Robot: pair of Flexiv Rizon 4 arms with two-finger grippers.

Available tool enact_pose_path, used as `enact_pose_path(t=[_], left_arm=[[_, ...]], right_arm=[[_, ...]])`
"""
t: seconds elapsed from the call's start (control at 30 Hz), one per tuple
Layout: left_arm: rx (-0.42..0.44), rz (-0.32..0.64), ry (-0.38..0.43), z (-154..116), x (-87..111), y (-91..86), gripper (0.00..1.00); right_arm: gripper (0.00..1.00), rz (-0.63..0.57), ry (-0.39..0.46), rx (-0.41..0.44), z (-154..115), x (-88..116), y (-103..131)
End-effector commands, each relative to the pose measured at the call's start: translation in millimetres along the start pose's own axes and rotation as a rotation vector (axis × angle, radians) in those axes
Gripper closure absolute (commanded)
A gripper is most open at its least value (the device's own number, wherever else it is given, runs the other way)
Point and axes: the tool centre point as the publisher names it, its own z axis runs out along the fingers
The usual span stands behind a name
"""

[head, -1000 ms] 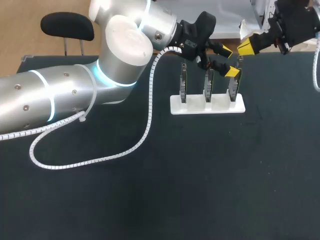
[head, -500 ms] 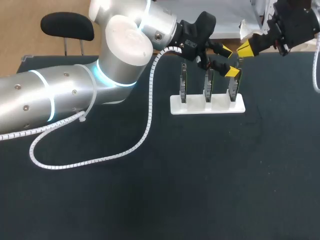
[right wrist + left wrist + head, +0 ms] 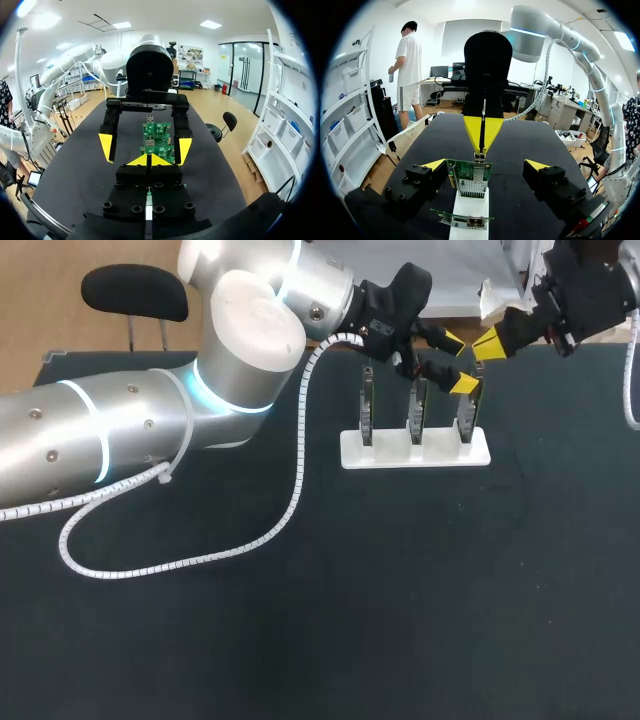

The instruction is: Pick up the optical module with the left hand, and insert it into the network port with the right hand.

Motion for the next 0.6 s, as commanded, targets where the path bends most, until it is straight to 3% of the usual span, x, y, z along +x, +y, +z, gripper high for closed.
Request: enact_pose_path(t=[0.03,0.6], left_arm=[[0.000,0.001,0.000,0.5,0.2,0.4,0.00],[0.000,0.001,0.000,0.5,0.2,0.4,0.00]], right_arm=[[1.00,0.003,0.001,-0.009,0.9,2.2,-3.7],[1.00,0.021,0.001,-0.013,3.6,9.5,-3.5]])
